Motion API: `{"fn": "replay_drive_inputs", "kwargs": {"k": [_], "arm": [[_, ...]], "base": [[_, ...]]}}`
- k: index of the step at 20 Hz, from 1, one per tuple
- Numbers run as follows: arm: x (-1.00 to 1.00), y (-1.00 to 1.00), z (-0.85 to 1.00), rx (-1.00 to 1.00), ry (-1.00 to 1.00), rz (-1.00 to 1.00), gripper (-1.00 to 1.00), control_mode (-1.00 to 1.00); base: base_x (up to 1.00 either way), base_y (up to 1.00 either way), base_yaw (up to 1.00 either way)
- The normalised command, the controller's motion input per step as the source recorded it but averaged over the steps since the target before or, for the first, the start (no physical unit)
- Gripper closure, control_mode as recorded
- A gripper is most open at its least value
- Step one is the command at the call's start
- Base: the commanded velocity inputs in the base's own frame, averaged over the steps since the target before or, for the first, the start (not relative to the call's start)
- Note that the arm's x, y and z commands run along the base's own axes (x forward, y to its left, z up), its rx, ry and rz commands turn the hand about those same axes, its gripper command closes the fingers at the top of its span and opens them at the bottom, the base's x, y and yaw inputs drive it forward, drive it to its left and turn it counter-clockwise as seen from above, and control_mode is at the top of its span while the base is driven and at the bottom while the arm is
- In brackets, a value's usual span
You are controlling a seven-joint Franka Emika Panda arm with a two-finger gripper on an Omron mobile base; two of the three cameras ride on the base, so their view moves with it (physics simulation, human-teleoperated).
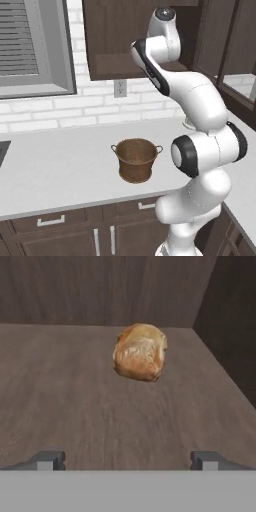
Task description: Open the cabinet, pick up the bread from the cabinet and place it in the basket. Then move the basket to the dining counter.
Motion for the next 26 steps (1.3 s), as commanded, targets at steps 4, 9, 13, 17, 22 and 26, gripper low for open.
{"fn": "replay_drive_inputs", "kwargs": {"k": [4,9,13,17,22,26], "arm": [[0.44,-0.01,-0.39,0.01,-0.07,0.06,-1.0,-1.0],[0.27,-0.22,-0.05,0.0,-0.01,0.0,-1.0,-1.0],[0.27,-0.17,0.0,0.0,0.0,0.0,-1.0,-1.0],[0.27,-0.06,0.0,0.0,0.0,0.0,-1.0,-1.0],[0.22,-0.04,0.0,0.0,0.0,0.0,-1.0,-1.0],[0.28,0.0,-0.01,0.0,0.0,0.0,-1.0,-1.0]], "base": [[0.0,0.0,0.0],[0.0,0.0,0.0],[0.0,0.0,0.0],[0.0,0.0,0.0],[0.0,0.0,0.0],[0.0,0.0,0.0]]}}
